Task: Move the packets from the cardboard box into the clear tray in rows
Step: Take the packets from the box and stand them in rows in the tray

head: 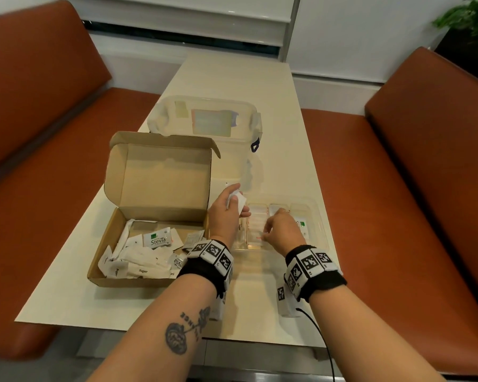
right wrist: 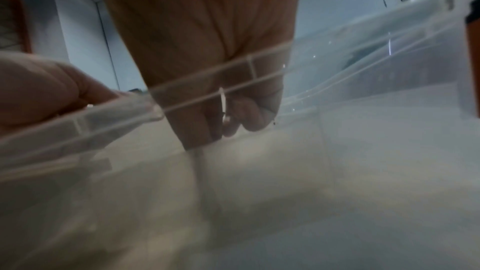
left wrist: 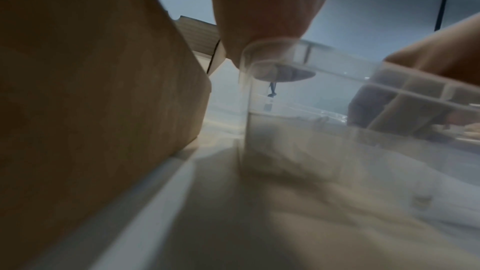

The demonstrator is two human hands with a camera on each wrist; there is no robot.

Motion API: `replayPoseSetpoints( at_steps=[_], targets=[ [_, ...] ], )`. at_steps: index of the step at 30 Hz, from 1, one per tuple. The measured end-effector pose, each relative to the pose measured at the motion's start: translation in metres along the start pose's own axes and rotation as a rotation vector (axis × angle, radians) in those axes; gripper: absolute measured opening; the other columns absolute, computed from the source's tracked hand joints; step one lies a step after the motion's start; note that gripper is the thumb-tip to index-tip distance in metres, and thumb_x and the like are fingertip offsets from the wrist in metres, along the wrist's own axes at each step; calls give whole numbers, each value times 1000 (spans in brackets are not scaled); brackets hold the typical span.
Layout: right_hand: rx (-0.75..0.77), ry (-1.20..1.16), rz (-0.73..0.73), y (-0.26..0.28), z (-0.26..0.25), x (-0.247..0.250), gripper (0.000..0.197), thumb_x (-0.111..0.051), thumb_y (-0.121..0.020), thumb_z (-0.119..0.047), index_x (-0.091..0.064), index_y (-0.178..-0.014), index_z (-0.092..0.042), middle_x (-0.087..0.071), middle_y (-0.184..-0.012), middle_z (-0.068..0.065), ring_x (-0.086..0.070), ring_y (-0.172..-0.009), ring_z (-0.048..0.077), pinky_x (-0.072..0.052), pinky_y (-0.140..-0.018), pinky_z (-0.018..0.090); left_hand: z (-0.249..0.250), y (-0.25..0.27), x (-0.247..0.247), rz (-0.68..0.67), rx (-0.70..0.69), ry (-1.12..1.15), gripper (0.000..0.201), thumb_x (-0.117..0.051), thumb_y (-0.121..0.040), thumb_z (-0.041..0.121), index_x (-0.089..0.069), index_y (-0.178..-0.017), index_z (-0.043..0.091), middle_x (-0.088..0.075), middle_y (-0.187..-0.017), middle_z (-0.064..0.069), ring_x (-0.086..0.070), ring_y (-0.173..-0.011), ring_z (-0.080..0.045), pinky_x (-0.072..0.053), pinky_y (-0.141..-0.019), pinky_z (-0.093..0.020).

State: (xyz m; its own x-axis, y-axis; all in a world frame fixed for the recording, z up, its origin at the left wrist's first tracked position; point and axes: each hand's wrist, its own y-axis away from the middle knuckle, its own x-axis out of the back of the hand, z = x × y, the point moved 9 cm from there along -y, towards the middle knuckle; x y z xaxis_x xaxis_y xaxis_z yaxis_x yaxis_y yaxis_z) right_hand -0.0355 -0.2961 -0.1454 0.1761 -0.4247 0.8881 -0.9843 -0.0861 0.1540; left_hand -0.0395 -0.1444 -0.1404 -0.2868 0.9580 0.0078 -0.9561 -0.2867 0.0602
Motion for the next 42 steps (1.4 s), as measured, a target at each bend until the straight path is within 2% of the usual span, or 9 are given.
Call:
replayPoseSetpoints(
  at_steps=[4,12,16,19,23,28,32,37,42],
  targets=[
    [7,-3,35,1,-1,-2,7,-60,-84,-3,-66,-86,-5,-48,-109,9,-56,-93,23,-42,-76,23,1,0,-2,-20,-9,-7,35,-39,-99,13,-61,-117,34,-66,-80,4,-68,-63,-8,-57,-83,-40],
    [38,15,40,1,-5,-5,16,-71,-74,-15,-55,-78,-16,-41,-96,-2,-47,-79,16,-35,-65,24,1,-1,-4,-21,-3,9,34,-41,-99,11,-62,-118,29,-65,-82,8,-67,-63,-10,-58,-82,-42],
    [26,15,30,-1,-3,-8,17,-72,-75,-16,-55,-79,-17,-45,-102,2,-47,-80,17,-37,-67,25,0,-1,-4,-23,-3,14,34,-43,-98,11,-63,-113,34,-65,-88,6,-68,-62,-9,-59,-77,-36],
    [28,-36,43,-1,-2,-6,16,-71,-76,-18,-58,-85,-15,-47,-100,2,-48,-81,16,-38,-69,25,2,0,-5,-46,-8,-4,36,-49,-94,10,-64,-111,38,-61,-97,15,-71,-68,-11,-59,-77,-36],
    [21,-418,192,0,-2,16,12,-61,-89,-25,-64,-92,-14,-61,-87,-2,-54,-80,12,-39,-71,24,3,0,-10,-101,2,15,35,-61,-88,5,-68,-107,33,-60,-116,-5,-71,-86,-22,-58,-82,-41],
    [-37,-718,138,-3,-4,25,8,-62,-87,-16,-68,-87,-11,-68,-78,2,-58,-64,2,-44,-65,18,7,6,-16,-176,5,56,25,-62,-90,7,-68,-107,25,-64,-102,-4,-68,-60,-14,-57,-60,-21],
    [-64,-816,145,-2,0,27,4,-67,-83,-10,-66,-79,-11,-65,-68,-1,-51,-48,-5,-37,-46,6,7,8,-18,-176,43,91,22,-46,-99,11,-65,-111,11,-62,-97,-14,-60,-55,-16,-54,-56,-21],
    [-107,-855,211,1,14,32,9,-64,-85,-9,-63,-77,-14,-66,-68,-2,-51,-55,2,-40,-52,13,1,10,-20,-172,118,156,26,-40,-101,5,-60,-116,3,-58,-106,-16,-62,-63,-21,-57,-62,-23],
    [-154,-903,253,3,28,33,12,-63,-85,-9,-62,-75,-14,-67,-73,5,-49,-57,11,-40,-56,21,0,14,-28,-210,110,110,22,-55,-93,2,-62,-114,4,-63,-98,-10,-65,-60,-12,-58,-65,-23]
  ],
)
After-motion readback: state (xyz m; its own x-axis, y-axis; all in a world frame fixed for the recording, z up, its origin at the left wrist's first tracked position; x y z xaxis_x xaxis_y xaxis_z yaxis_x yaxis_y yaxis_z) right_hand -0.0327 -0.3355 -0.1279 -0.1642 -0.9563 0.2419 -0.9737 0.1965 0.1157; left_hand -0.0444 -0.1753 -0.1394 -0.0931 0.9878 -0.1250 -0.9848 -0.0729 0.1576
